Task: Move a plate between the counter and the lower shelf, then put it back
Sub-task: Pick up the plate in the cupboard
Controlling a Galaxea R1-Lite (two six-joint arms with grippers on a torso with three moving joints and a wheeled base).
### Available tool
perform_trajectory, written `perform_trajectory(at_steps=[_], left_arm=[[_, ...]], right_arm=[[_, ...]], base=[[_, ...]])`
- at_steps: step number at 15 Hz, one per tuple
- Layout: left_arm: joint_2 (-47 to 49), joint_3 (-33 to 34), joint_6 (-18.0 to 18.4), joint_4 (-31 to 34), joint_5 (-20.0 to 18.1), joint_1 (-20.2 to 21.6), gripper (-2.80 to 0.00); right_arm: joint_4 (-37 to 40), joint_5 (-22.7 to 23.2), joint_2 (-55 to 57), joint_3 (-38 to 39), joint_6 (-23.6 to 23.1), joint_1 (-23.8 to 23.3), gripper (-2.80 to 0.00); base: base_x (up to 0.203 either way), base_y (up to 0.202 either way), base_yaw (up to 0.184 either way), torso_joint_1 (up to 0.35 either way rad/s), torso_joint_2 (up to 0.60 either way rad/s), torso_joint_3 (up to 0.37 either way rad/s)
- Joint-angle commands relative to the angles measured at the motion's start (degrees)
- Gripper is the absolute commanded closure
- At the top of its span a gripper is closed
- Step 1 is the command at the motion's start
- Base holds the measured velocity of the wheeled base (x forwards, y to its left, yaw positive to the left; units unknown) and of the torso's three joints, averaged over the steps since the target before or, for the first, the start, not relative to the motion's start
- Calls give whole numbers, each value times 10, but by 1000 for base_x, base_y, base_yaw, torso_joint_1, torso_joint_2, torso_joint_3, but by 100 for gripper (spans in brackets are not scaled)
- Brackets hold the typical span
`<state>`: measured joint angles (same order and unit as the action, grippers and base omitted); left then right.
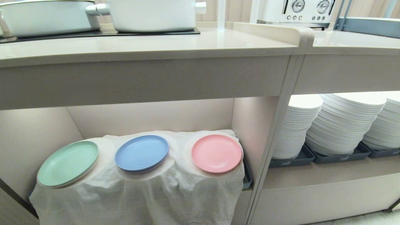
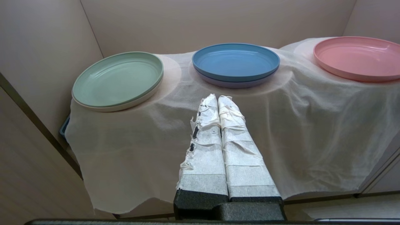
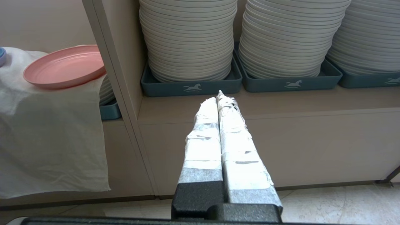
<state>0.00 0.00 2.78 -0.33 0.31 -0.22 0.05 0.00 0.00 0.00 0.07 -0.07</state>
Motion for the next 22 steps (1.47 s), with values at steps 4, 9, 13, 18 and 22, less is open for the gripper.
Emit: perform_trajectory(at_steps=[4, 9, 13, 18, 22], left_arm=[[0, 0, -1, 0, 0, 0, 0], [0, 0, -1, 0, 0, 0, 0], [0, 0, -1, 0, 0, 0, 0], [0, 0, 0, 0, 0, 0, 0], [0, 0, 0, 0, 0, 0, 0]], right_arm=[[0, 0, 0, 0, 0, 0, 0], [0, 0, 0, 0, 0, 1, 0], [0, 0, 0, 0, 0, 1, 0], [0, 0, 0, 0, 0, 1, 0], [0, 0, 0, 0, 0, 1, 0]], base=[[0, 0, 0, 0, 0, 0], [0, 0, 0, 0, 0, 0], [1, -26, 2, 2, 1, -1], [0, -190, 2, 2, 1, 4], [0, -153, 2, 3, 1, 4]])
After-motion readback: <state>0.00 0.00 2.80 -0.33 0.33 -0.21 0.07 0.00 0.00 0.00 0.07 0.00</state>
